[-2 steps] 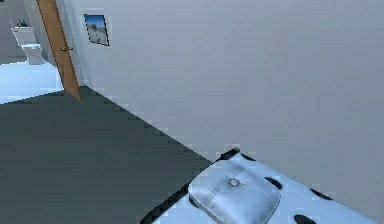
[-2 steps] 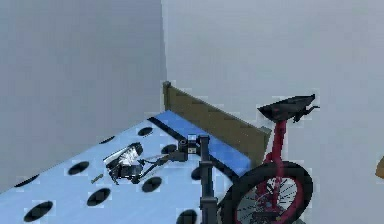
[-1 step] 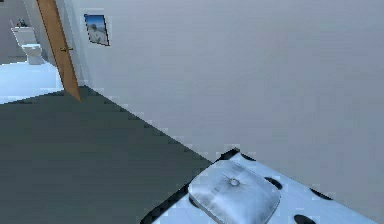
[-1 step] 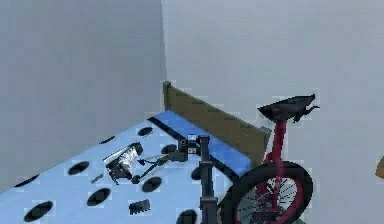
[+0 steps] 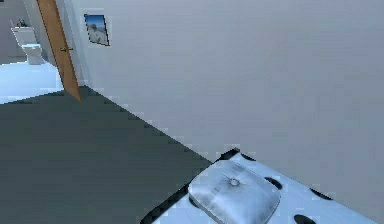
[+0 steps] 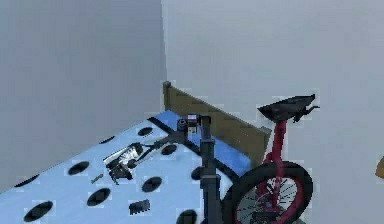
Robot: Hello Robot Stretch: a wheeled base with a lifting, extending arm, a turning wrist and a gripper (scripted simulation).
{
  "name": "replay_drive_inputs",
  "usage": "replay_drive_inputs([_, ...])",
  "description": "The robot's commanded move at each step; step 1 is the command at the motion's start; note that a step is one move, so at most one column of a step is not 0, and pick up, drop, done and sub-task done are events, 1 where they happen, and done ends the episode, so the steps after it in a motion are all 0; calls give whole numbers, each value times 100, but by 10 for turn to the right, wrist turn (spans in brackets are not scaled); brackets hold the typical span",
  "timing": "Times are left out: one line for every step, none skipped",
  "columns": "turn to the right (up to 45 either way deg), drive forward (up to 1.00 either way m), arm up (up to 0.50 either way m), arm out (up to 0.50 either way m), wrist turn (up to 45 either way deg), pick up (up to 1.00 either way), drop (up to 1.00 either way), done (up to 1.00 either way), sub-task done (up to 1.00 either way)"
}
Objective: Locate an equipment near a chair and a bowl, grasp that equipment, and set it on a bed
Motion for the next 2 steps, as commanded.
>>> replay_drive_inputs([0,0,0,-8,0,0,0,0,0])
replay_drive_inputs([0,0,0,0,0,0,0,100,0])
